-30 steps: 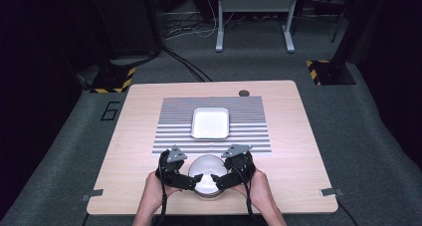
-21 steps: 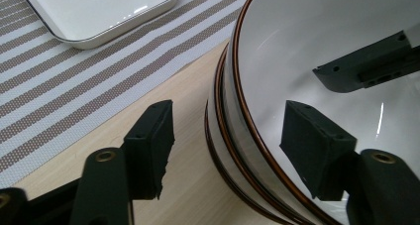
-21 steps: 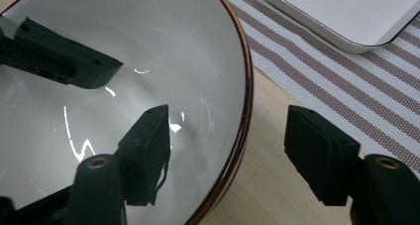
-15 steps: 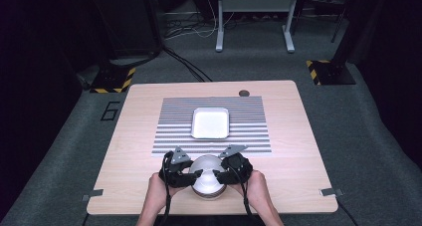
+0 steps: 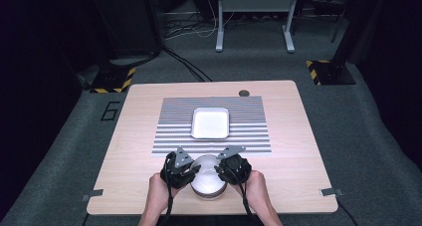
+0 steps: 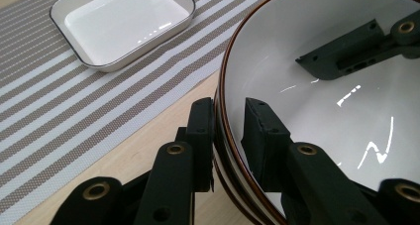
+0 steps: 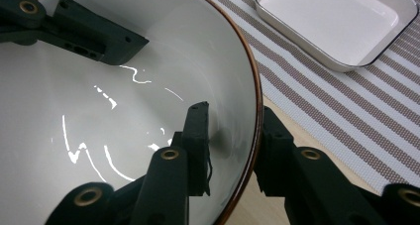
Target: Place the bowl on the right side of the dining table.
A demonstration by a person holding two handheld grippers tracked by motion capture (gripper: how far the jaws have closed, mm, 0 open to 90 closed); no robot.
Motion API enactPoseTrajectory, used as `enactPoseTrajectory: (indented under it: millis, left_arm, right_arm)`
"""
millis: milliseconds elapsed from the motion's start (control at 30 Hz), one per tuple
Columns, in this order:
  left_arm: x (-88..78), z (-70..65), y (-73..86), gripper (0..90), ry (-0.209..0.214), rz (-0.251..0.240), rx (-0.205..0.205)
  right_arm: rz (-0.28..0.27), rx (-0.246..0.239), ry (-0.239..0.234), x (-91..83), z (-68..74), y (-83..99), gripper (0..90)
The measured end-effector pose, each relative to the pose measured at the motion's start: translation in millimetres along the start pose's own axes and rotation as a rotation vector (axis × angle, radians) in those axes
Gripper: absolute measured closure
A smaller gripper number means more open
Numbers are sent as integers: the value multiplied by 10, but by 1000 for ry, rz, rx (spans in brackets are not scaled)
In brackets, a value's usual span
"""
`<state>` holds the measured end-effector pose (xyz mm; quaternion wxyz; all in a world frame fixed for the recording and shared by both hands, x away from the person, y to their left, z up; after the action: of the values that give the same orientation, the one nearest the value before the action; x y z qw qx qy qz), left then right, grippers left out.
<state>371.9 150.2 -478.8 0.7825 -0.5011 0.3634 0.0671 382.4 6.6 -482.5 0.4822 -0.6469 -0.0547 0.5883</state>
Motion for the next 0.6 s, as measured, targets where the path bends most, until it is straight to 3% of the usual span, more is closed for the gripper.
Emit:
enactPoseTrajectory:
  millis: [133, 300, 367, 600]
  left_arm:
    - [3, -16, 0, 752, -25, -8, 17]
    - [0, -17, -13, 765, -37, -27, 19]
    - [-5, -18, -18, 775, -41, -31, 21]
    - [-51, -14, -39, 804, -63, -68, 21]
  right_arm:
    - [-17, -13, 16, -20, 2, -12, 748]
    - [-45, -63, 44, -48, 1, -43, 791]
    - [-45, -45, 44, -56, 18, -38, 797]
    - [-85, -133, 117, -89, 52, -120, 826]
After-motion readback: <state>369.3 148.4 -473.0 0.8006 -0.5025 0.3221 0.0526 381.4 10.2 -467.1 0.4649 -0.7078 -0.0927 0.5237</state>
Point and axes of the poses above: each handheld gripper's, and its own axes: x roughly forward along the jaws, y roughly out of its underside, z roughly to its left, the point moved 6 cm from there along x, roughly forward along the jaws, and after that the axes turned 15 degrees about -y, right-handed, at the moved point
